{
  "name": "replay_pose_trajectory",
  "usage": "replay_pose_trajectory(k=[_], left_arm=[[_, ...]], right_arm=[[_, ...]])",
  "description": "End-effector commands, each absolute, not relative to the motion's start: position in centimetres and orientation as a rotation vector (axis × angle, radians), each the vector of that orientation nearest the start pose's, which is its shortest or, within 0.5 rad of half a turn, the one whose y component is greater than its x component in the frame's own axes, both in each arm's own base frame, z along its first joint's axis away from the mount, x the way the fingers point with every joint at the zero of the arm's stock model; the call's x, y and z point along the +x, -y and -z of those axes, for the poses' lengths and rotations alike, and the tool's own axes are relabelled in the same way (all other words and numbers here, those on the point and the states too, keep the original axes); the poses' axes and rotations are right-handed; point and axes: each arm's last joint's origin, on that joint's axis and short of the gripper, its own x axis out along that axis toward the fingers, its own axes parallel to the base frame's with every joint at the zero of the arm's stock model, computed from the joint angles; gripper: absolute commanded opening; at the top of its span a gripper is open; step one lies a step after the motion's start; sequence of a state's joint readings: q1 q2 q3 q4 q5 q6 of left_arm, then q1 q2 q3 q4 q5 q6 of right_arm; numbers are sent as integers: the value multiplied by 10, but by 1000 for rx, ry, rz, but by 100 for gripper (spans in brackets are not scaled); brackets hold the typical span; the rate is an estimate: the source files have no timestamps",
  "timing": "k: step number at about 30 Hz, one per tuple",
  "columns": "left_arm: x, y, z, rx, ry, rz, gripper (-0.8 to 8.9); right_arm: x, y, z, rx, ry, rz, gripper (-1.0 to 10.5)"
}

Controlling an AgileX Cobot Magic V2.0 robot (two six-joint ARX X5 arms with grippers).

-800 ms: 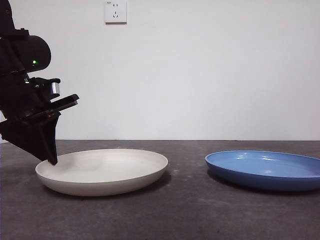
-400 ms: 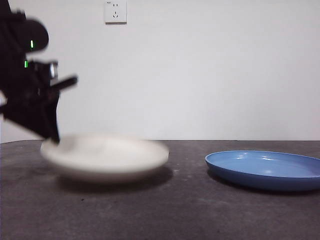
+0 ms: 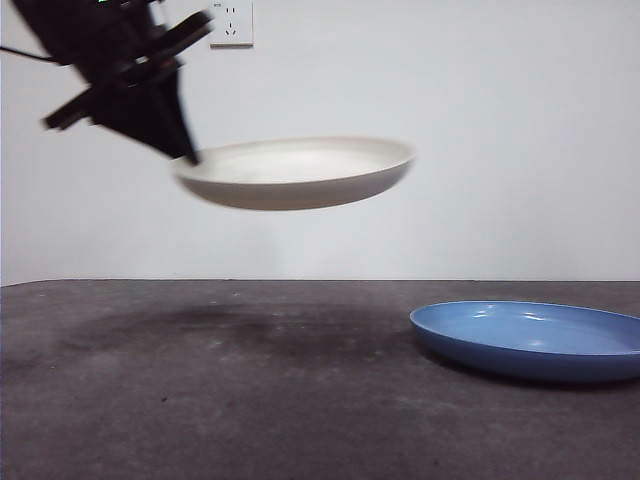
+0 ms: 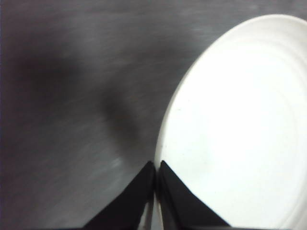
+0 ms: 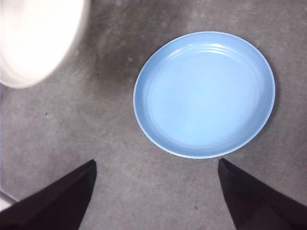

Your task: Pick up the white plate, put it on the blue plate, put it on desk

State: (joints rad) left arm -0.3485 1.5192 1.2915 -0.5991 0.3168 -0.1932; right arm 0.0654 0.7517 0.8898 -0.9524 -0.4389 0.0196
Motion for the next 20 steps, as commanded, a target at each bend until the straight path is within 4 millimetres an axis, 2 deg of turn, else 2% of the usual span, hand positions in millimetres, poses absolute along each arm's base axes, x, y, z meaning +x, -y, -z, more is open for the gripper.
replay_pose_trajectory(k=[1,7,14,20], left_arm=[[306,141,-303,-200,-870,590,10],[316,186,-287,-173,-931,665,10],[337,241,-266,-148,-993,724,10],[352,284,-248,-109,-1043,766,10]], right_arm=[[122,-20,-321,177,-756,-444,409],[107,-18,-339,168,-684,-397,409],[90,-16,-362,150,-635,-367,409],[83,-15,-370,143,-608,-348,409]])
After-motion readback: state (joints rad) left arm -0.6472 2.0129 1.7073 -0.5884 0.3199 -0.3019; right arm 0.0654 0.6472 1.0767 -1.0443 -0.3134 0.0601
